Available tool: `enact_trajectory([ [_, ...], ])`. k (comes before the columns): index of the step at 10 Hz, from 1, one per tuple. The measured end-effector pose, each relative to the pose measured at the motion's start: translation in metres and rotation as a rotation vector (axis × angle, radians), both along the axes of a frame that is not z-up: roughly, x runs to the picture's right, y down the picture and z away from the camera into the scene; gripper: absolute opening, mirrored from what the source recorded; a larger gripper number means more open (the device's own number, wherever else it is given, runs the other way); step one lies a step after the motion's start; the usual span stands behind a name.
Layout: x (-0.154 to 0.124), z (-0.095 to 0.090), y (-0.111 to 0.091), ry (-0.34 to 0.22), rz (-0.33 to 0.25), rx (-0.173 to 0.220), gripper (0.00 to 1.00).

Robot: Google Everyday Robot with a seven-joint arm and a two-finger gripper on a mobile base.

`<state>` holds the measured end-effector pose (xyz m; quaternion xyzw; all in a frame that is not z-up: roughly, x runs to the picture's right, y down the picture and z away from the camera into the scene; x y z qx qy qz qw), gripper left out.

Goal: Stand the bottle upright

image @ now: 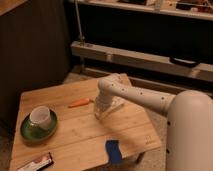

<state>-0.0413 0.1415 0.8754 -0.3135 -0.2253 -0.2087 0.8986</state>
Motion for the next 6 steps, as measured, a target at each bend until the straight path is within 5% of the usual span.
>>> enact_trajectory([
  [6,-0.004,0.0036,0.0031,-0.007,-0.031,-0.014,0.51],
])
